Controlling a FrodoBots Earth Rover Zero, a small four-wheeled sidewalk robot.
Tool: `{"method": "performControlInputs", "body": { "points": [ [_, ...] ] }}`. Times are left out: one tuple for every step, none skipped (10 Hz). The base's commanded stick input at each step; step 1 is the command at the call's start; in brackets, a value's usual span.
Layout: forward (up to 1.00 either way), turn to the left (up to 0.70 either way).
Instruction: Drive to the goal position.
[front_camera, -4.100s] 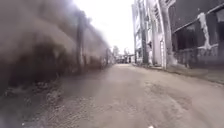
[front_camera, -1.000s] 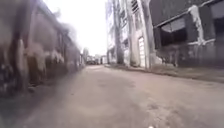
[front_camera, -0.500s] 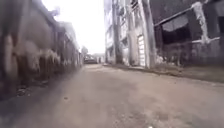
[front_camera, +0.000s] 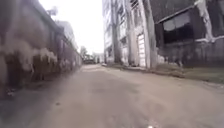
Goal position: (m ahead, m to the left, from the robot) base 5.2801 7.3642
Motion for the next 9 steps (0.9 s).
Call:
{"method": "performControlInputs", "body": {
  "points": [
    [0.50,0.00],
    [0.50,0.00],
    [0.50,0.00],
    [0.50,0.00],
    [0.50,0.00],
    [0.50,0.00],
    [0.50,0.00],
    [0.50,0.00],
    [0.50,0.00]
  ]
}}
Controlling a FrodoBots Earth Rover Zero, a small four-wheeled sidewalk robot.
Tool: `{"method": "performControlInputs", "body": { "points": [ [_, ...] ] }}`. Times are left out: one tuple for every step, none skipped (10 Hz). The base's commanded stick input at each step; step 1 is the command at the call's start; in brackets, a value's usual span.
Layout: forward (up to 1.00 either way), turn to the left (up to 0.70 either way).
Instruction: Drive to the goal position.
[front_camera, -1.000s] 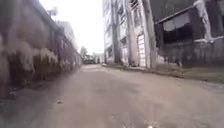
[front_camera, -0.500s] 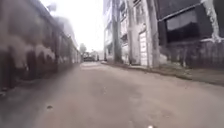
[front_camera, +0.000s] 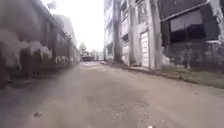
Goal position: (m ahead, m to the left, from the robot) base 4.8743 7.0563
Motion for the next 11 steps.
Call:
{"method": "performControlInputs", "body": {
  "points": [
    [0.50,0.00],
    [0.50,0.00],
    [0.50,0.00],
    [0.50,0.00],
    [0.50,0.00],
    [0.50,0.00],
    [0.50,0.00],
    [0.50,0.00],
    [0.50,0.00],
    [0.50,0.50],
    [0.50,0.50]
  ]
}}
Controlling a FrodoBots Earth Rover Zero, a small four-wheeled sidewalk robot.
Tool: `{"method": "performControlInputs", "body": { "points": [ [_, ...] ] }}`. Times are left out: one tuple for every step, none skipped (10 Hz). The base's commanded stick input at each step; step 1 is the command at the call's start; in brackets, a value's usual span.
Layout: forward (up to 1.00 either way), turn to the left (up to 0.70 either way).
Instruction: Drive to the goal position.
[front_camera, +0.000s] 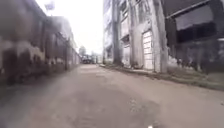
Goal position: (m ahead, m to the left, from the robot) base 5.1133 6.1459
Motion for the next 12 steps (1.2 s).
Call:
{"method": "performControlInputs", "body": {
  "points": [
    [0.50,0.40],
    [0.50,0.16],
    [0.50,0.00],
    [0.50,0.00],
    [0.50,0.00],
    [0.50,0.00],
    [0.50,0.00],
    [0.50,0.00],
    [0.50,0.00],
    [0.50,0.00],
    [0.50,0.00],
    [0.50,0.00]
  ]
}}
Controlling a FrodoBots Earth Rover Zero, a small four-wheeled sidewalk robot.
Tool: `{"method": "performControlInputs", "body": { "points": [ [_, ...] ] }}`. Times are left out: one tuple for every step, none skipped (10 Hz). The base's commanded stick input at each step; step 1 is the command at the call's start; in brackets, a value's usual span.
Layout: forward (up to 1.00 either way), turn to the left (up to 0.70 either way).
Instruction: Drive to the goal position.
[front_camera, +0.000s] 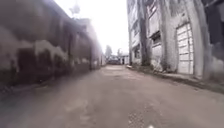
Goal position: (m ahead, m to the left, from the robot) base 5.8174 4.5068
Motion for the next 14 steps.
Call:
{"method": "performControlInputs", "body": {
  "points": [
    [0.50,0.00],
    [0.50,0.00],
    [0.50,0.00],
    [0.50,0.00],
    [0.50,0.00],
    [0.50,0.00],
    [0.50,0.00],
    [0.50,0.00],
    [0.50,0.00],
    [0.50,0.00],
    [0.50,0.00],
    [0.50,0.00],
    [0.50,0.00],
    [0.50,0.00]
  ]
}}
